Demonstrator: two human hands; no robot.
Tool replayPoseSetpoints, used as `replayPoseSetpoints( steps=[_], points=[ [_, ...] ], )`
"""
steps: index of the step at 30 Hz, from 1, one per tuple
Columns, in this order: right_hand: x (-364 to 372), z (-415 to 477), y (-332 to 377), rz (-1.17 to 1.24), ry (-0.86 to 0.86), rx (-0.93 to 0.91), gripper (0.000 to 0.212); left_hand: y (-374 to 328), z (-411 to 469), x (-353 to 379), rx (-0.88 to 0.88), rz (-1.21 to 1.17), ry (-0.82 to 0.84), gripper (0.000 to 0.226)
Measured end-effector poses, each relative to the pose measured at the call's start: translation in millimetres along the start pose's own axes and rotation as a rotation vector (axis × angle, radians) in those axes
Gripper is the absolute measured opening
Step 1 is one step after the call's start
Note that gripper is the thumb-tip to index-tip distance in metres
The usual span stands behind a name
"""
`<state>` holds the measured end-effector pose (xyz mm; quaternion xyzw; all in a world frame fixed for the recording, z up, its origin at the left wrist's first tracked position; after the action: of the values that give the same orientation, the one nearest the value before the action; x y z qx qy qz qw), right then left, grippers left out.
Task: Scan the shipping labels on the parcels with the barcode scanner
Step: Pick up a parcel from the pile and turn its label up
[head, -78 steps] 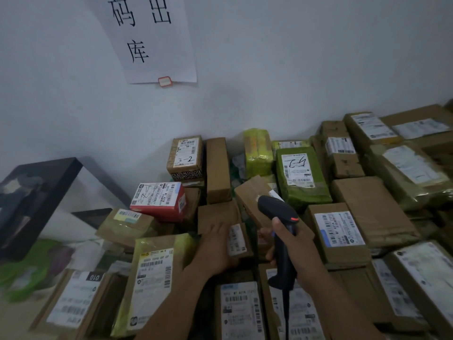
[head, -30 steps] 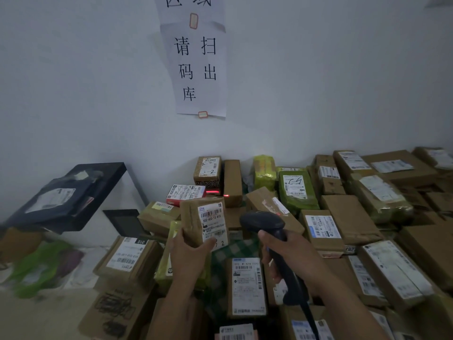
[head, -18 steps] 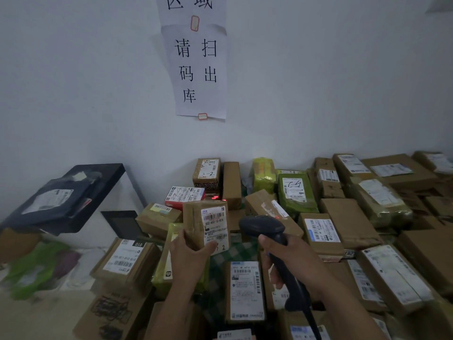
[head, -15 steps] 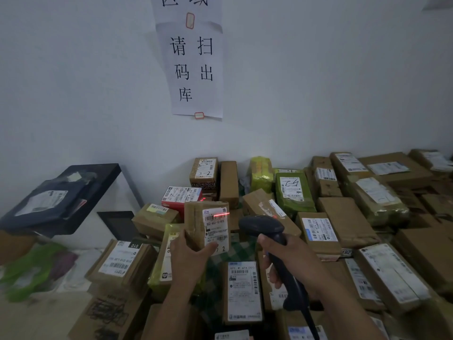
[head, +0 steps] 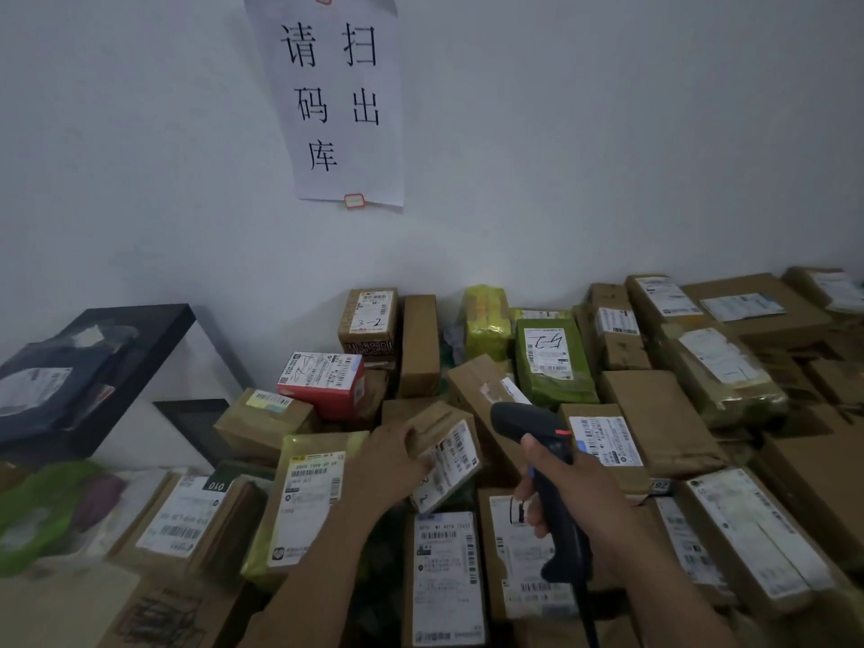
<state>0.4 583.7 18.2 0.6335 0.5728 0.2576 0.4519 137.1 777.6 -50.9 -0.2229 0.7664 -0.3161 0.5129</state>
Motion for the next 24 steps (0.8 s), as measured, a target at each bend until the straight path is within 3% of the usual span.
replayPoseSetpoints(
  steps=[2,5,12,17,24],
  points=[
    [0,7,-2,0.006,0.003,0.016,0.043,-1,14,2,-0.018,0.009,0.079,0.019],
    [1,19,-5,0.003,0.006,0.042,0.043,0,31,7,-0.023,-0.010,0.183,0.010],
    [5,51,-12,0.029,-0.015,0.054,0.037,21,55,21,-0.003,0.067,0.209,0.017],
    [10,75,-15,0.100,-0.072,0.020,0.039,24,58,34,0.115,0.119,0.254,0.040],
    [14,86,-22,0.122,-0.041,-0.004,0.034,22,72,35,0.065,0.180,0.398,0.037]
  ],
)
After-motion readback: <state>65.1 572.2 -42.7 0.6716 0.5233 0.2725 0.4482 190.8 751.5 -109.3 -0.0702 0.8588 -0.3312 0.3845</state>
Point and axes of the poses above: each hand's wrist, its own z-axis towards the middle knuckle, its own x-axis out of the palm, y = z × x, the point moved 2 cm from there along z, towards the middle knuckle, and after that the axes turned 14 degrees about -z, right-handed, at the moved point
